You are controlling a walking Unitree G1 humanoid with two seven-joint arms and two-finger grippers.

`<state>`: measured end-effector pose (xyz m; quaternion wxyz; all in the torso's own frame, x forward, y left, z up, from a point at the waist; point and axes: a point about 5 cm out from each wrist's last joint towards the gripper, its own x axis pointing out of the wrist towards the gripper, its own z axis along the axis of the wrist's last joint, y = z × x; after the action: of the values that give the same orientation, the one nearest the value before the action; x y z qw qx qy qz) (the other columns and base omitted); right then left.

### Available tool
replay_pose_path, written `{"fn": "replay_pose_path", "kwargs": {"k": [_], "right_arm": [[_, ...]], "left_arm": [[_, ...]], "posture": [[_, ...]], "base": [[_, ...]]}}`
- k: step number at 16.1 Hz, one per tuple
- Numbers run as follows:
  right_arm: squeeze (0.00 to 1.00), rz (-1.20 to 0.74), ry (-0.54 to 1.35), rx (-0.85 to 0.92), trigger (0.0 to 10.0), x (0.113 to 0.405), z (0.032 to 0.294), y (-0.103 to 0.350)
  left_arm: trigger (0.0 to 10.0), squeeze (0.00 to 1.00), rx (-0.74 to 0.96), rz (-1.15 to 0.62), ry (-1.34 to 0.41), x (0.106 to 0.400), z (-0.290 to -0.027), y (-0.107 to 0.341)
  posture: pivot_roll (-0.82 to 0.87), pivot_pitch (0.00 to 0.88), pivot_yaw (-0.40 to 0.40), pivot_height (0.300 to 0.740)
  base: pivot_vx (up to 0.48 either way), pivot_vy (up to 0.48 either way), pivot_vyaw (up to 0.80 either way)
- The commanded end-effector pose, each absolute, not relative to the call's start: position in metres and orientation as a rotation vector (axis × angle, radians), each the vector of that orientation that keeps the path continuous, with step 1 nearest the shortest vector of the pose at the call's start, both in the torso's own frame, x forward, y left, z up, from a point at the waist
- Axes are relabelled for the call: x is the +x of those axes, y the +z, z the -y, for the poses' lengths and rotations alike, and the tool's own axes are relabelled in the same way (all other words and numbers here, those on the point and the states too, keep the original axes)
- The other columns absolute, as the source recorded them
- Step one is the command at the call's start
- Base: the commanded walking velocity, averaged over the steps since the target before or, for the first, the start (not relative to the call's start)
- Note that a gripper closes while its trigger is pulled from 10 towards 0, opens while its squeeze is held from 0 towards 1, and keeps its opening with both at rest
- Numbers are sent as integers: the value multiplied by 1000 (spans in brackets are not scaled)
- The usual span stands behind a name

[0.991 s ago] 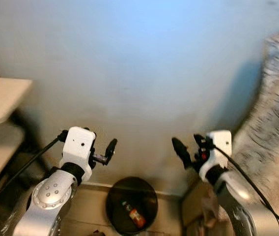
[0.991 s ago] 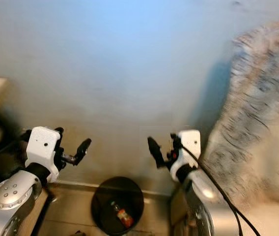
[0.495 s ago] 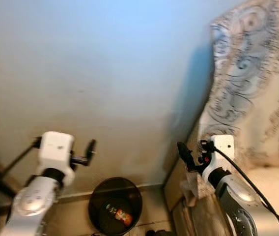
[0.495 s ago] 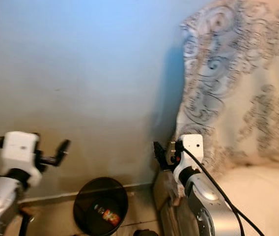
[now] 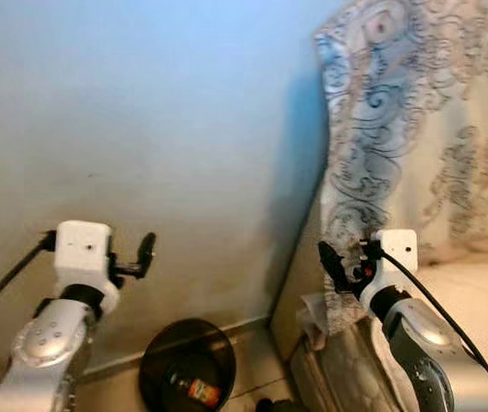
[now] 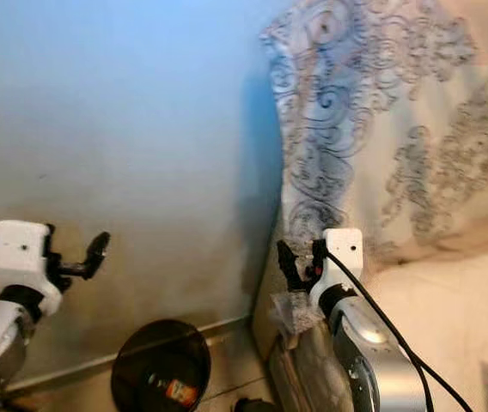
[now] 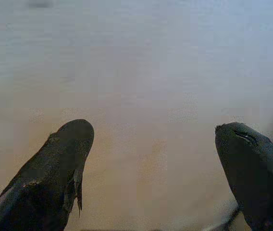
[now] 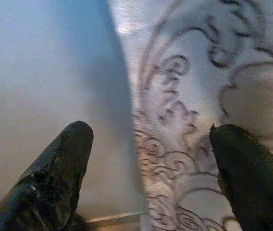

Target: Clean up the room

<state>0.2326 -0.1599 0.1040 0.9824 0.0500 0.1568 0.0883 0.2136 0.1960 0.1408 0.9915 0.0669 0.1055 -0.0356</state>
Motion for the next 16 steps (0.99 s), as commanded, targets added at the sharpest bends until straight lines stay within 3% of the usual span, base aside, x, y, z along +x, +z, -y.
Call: {"fn": "replay_pose_path", "kwargs": {"k": [1,4,10,16], "right_arm": [[0,-341,167,87,10000,231,160,101],[0,-354,190,92,10000,232,156,100],[0,-376,199,102,10000,231,153,98],[0,-390,182,123,10000,227,153,98]], "left_arm": [[10000,0,148,-221,-97,214,-189,139],[10000,0,179,-226,-129,214,-184,137],[10000,0,215,-225,-135,217,-183,137],[10000,0,178,-266,-180,218,-177,133]], "posture": [[112,0,-17,740],[113,0,-20,740],[110,0,-18,740],[98,0,-12,740]], "base": [[0,0,-800],[-269,0,-685],[0,0,0],[0,0,-781]]}}
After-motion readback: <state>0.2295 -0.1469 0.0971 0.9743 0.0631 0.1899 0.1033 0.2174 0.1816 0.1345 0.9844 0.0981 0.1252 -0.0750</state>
